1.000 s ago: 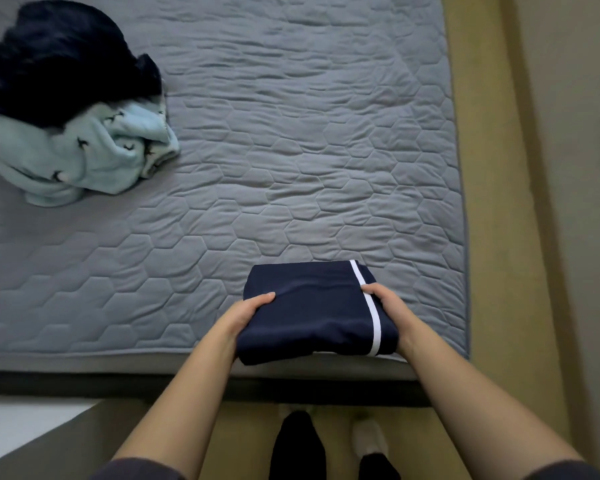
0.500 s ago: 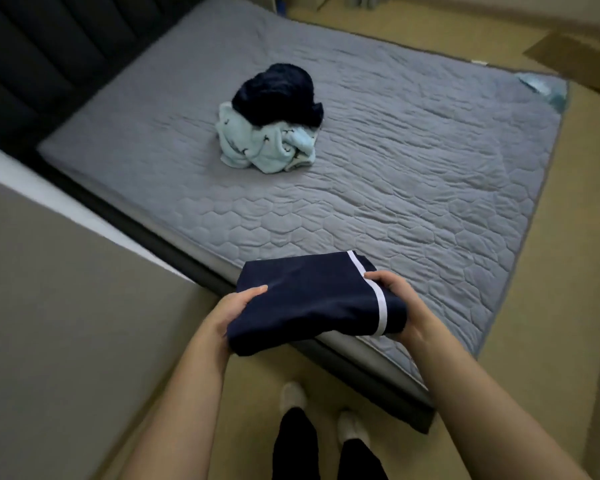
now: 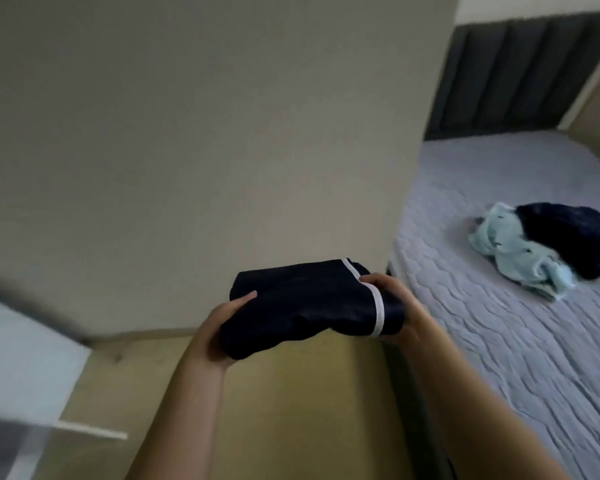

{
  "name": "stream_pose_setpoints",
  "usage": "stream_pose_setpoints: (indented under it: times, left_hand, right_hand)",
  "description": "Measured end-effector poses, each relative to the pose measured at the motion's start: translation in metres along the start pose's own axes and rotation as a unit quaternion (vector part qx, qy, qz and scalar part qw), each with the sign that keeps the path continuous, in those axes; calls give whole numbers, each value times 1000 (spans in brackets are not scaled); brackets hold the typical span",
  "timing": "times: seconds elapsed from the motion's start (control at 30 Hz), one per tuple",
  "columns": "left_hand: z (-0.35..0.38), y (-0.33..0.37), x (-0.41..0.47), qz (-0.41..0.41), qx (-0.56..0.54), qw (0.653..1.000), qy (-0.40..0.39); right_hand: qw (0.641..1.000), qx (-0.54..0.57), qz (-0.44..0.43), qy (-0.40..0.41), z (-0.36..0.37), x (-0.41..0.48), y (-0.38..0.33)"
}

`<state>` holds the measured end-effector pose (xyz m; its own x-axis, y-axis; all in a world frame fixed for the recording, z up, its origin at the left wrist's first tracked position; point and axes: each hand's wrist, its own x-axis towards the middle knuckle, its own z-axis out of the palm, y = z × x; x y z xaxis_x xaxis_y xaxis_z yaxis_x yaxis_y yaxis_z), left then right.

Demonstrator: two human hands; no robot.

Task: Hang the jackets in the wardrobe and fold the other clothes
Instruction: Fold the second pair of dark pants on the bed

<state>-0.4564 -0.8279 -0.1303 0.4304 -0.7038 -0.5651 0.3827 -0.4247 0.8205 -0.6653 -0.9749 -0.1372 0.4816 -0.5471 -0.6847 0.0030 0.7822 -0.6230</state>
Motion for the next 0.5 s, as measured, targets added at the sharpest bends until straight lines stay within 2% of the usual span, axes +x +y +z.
stream_pose_setpoints:
  times: [0.07,0.13,0.27,0.4,0.5]
  left_hand:
    - [-76,6,-24,31,16,997,67]
    - [-152,8,-50,26,5,993,119]
    - [-284,8,-119,23,-109,968,225]
    - [-390,-4,-192,83,-213,919,320]
    - [-446,-17,-235,104,-323,859,383]
  right_hand:
    - [997,-48,23,-59,79,9,15]
    - [989,-83,42,-117,157,13,39]
    - [961,-138,72,-229,304,10,107]
    - [922,-205,120,-305,431,-5,169]
    - [900,-242,139,-335,504,-11,210]
